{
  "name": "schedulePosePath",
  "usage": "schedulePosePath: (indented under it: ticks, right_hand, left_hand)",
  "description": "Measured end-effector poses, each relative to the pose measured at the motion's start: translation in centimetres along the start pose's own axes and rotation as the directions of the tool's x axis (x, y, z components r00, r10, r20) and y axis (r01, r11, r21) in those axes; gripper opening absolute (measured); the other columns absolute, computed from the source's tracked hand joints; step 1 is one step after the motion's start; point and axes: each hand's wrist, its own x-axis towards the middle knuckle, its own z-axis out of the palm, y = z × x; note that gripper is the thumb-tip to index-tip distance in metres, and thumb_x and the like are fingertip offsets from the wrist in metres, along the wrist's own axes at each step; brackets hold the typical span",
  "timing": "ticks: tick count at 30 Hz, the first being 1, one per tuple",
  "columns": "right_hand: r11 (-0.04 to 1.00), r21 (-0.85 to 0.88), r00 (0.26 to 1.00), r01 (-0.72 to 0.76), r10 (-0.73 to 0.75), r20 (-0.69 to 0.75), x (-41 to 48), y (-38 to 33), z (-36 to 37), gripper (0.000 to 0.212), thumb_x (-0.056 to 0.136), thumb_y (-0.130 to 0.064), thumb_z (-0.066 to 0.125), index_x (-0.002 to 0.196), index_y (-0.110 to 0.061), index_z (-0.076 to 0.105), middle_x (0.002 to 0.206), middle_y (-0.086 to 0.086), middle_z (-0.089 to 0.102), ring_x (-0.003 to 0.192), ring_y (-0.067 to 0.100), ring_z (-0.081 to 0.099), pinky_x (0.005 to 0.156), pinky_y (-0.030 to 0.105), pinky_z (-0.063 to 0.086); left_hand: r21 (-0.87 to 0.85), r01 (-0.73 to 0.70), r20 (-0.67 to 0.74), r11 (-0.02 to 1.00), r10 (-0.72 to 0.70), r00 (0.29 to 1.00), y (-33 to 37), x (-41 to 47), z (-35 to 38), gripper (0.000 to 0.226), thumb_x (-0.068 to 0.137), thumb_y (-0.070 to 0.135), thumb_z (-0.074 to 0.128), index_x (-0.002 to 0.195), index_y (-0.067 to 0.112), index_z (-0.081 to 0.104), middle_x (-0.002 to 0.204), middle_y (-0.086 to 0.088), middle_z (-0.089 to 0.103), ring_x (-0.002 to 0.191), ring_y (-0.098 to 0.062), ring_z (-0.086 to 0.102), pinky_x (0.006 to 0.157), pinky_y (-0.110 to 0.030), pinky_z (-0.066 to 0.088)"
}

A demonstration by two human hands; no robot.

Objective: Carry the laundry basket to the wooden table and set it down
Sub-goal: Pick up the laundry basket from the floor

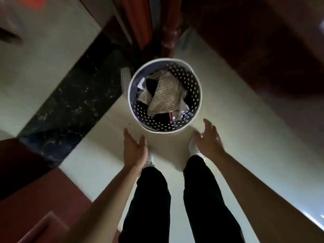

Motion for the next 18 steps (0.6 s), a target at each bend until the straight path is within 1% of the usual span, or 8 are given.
schedulePosePath:
  ticks: [1, 4, 6, 7, 9, 12, 15, 18]
  right_hand:
    - [0.999, 0.046, 0.999, 0.011, -0.010, -0.031, 1.8, 0.2, 1.1, 0.074, 0.104, -0.031, 0.062, 0.168, -0.016, 0.028, 0.166, 0.019, 0.042, 0.144, 0.041, 0.056, 0.117, 0.048, 0.046]
    - [0.989, 0.150, 0.998, -0.012, 0.021, -0.058, 6.1, 0.0, 3.5, 0.084, 0.104, -0.041, 0.061, 0.170, -0.014, 0.017, 0.171, 0.018, 0.039, 0.147, 0.040, 0.054, 0.120, 0.050, 0.045]
    - [0.986, 0.169, 0.996, -0.012, 0.026, -0.080, 8.1, 0.1, 5.0, 0.077, 0.107, -0.036, 0.059, 0.168, -0.012, 0.020, 0.165, 0.019, 0.048, 0.145, 0.041, 0.055, 0.117, 0.047, 0.045]
    - [0.985, 0.173, 0.994, -0.005, 0.024, -0.107, 8.8, 0.3, 5.6, 0.069, 0.108, -0.029, 0.057, 0.166, -0.010, 0.024, 0.159, 0.020, 0.056, 0.141, 0.042, 0.058, 0.112, 0.046, 0.047]
    - [0.986, 0.167, 0.988, -0.002, 0.028, -0.152, 9.1, 0.3, 6.0, 0.058, 0.109, -0.019, 0.053, 0.161, -0.007, 0.031, 0.149, 0.021, 0.064, 0.134, 0.045, 0.062, 0.106, 0.046, 0.049]
    - [0.987, 0.160, 0.984, -0.003, 0.032, -0.173, 7.5, -0.1, 5.7, 0.057, 0.109, -0.019, 0.051, 0.162, -0.007, 0.034, 0.148, 0.020, 0.065, 0.133, 0.046, 0.063, 0.105, 0.048, 0.050]
    - [0.987, 0.161, 0.987, 0.001, 0.024, -0.157, 3.3, -1.1, 4.1, 0.059, 0.108, -0.025, 0.052, 0.163, -0.017, 0.034, 0.147, 0.020, 0.067, 0.130, 0.048, 0.065, 0.104, 0.053, 0.053]
    - [0.986, 0.164, 0.995, 0.014, 0.002, -0.098, -2.4, -2.2, 1.8, 0.059, 0.106, -0.030, 0.052, 0.161, -0.022, 0.034, 0.139, 0.019, 0.072, 0.122, 0.048, 0.069, 0.101, 0.061, 0.056]
  left_hand:
    - [-0.038, 0.023, -0.038, 0.999, -0.024, 0.999, -0.4, 1.8, 1.2, 0.081, 0.100, 0.030, 0.054, 0.160, 0.003, 0.008, 0.164, -0.025, 0.032, 0.148, -0.038, 0.038, 0.118, -0.046, 0.033]
    - [-0.125, 0.127, -0.010, 0.984, -0.129, 0.992, -0.4, 6.2, 3.9, 0.082, 0.099, 0.036, 0.056, 0.161, 0.008, 0.009, 0.162, -0.019, 0.038, 0.145, -0.035, 0.043, 0.116, -0.041, 0.035]
    - [-0.183, 0.145, 0.015, 0.972, -0.145, 0.989, -0.6, 8.2, 5.5, 0.072, 0.097, 0.036, 0.059, 0.155, 0.009, 0.026, 0.153, -0.017, 0.051, 0.137, -0.036, 0.051, 0.113, -0.044, 0.040]
    - [-0.205, 0.144, 0.007, 0.968, -0.146, 0.989, -0.9, 8.9, 6.1, 0.062, 0.095, 0.034, 0.060, 0.146, 0.008, 0.036, 0.144, -0.015, 0.058, 0.130, -0.037, 0.056, 0.109, -0.046, 0.044]
    - [-0.226, 0.125, -0.033, 0.966, -0.136, 0.990, -1.3, 9.6, 6.4, 0.044, 0.090, 0.029, 0.057, 0.128, 0.008, 0.048, 0.127, -0.014, 0.066, 0.116, -0.037, 0.063, 0.102, -0.051, 0.050]
    - [-0.285, 0.094, -0.066, 0.954, -0.118, 0.991, -1.5, 8.4, 5.6, 0.040, 0.082, 0.033, 0.050, 0.116, 0.012, 0.055, 0.114, -0.009, 0.069, 0.108, -0.033, 0.067, 0.096, -0.055, 0.054]
    - [-0.351, 0.103, -0.052, 0.931, -0.129, 0.990, -1.3, 4.9, 2.9, 0.042, 0.078, 0.037, 0.050, 0.115, 0.017, 0.056, 0.112, -0.008, 0.071, 0.107, -0.032, 0.069, 0.095, -0.057, 0.055]
    - [-0.415, 0.135, -0.009, 0.900, -0.152, 0.988, -0.4, 0.0, -1.0, 0.034, 0.074, 0.042, 0.053, 0.106, 0.032, 0.060, 0.112, -0.002, 0.072, 0.109, -0.029, 0.070, 0.095, -0.058, 0.056]
